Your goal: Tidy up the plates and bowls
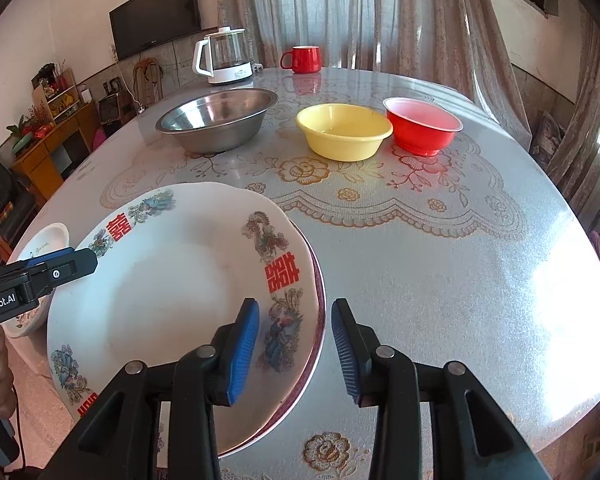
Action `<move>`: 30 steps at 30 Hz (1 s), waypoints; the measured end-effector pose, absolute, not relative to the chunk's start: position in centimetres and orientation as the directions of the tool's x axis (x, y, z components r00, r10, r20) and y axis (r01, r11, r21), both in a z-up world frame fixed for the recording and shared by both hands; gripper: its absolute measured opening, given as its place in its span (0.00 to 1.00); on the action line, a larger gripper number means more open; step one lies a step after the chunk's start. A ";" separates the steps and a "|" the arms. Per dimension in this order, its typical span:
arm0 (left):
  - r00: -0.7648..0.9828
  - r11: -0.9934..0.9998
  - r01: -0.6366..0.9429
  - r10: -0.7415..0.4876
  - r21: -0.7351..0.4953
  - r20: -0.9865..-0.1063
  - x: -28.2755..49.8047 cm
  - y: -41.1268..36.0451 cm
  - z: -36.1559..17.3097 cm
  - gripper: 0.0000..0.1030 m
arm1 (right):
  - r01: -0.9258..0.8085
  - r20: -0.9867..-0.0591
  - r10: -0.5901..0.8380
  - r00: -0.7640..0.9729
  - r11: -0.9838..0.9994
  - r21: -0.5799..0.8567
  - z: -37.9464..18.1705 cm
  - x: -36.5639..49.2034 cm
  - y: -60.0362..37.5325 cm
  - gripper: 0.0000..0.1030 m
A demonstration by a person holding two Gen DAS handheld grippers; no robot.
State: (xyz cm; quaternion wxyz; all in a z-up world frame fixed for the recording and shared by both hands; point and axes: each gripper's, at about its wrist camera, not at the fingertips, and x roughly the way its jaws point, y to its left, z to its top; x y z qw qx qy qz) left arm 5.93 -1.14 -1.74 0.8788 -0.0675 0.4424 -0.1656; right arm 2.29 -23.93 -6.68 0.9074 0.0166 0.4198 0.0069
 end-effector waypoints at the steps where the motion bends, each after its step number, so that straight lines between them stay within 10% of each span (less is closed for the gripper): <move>1: 0.552 0.935 0.230 -0.353 -0.268 -0.755 5.9 -1.1 -1.7 0.49 | -0.001 -0.760 0.026 0.649 0.999 0.034 -6.6 2.3 -23.8 0.42; 9: 0.571 0.938 0.232 -0.346 -0.258 -0.744 5.4 -0.4 -1.1 0.52 | -0.030 -0.736 0.068 0.674 0.997 0.064 -5.3 2.6 -23.5 0.63; 30: 0.670 0.940 -0.072 -0.203 -0.335 -0.714 3.6 13.1 -0.5 0.58 | -0.438 -0.729 0.495 0.473 0.850 0.293 -4.6 5.1 -12.3 0.64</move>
